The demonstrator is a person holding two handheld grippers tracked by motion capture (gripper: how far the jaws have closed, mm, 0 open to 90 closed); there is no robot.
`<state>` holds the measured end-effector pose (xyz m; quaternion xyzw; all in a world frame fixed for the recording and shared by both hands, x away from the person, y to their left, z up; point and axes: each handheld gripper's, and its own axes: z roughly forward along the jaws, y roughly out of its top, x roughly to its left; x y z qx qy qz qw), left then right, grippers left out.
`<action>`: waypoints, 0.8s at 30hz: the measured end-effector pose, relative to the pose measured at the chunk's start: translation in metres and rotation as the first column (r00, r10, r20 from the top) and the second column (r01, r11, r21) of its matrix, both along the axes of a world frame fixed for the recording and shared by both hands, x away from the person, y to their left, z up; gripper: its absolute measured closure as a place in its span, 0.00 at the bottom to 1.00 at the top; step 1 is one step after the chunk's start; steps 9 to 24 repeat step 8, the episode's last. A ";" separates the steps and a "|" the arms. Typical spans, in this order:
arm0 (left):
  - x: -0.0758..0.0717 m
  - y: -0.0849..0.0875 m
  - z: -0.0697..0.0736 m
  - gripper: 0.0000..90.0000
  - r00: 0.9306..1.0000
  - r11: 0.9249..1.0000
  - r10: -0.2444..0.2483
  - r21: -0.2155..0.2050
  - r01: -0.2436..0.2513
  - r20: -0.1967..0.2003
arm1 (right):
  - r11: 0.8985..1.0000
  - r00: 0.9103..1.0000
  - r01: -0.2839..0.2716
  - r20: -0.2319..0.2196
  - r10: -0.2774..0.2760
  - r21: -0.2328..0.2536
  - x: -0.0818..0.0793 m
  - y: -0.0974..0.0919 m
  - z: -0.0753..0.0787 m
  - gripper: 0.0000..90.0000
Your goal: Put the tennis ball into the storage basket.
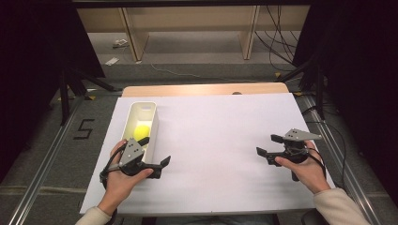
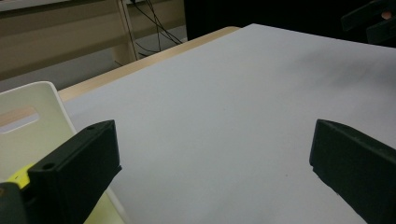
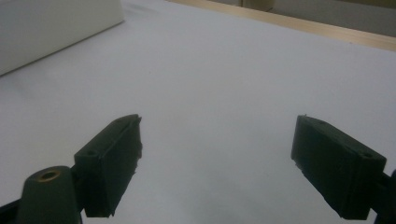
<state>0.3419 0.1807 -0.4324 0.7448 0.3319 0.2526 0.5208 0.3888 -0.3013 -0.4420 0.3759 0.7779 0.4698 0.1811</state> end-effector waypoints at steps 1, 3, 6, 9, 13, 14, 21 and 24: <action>0.000 0.000 0.000 0.01 1.000 1.000 0.000 0.002 0.000 -0.001 | 1.000 1.000 0.000 0.002 0.000 -0.004 0.000 0.000 0.000 0.19; 0.000 -0.001 0.000 0.01 1.000 1.000 -0.002 0.002 0.002 -0.001 | 1.000 1.000 0.000 0.004 0.000 -0.005 0.000 0.000 0.000 0.18; 0.000 -0.002 0.000 0.01 1.000 1.000 -0.006 0.003 0.006 -0.002 | 1.000 1.000 0.002 0.012 -0.002 -0.009 0.000 0.000 0.000 0.18; 0.000 -0.002 0.000 0.01 1.000 1.000 -0.008 0.003 0.008 -0.001 | 1.000 1.000 0.002 0.015 -0.002 -0.005 0.000 0.000 0.000 0.18; 0.000 -0.002 0.000 0.01 1.000 1.000 -0.008 0.003 0.008 -0.001 | 1.000 1.000 0.002 0.015 -0.002 -0.005 0.000 0.000 0.000 0.18; 0.000 -0.002 0.000 0.01 1.000 1.000 -0.008 0.003 0.008 -0.001 | 1.000 1.000 0.002 0.015 -0.002 -0.005 0.000 0.000 0.000 0.18; 0.000 -0.002 0.000 0.01 1.000 1.000 -0.008 0.003 0.008 -0.001 | 1.000 1.000 0.002 0.015 -0.002 -0.005 0.000 0.000 0.000 0.18; 0.000 -0.002 0.000 0.01 1.000 1.000 -0.008 0.003 0.008 -0.001 | 1.000 1.000 0.002 0.015 -0.002 -0.005 0.000 0.000 0.000 0.18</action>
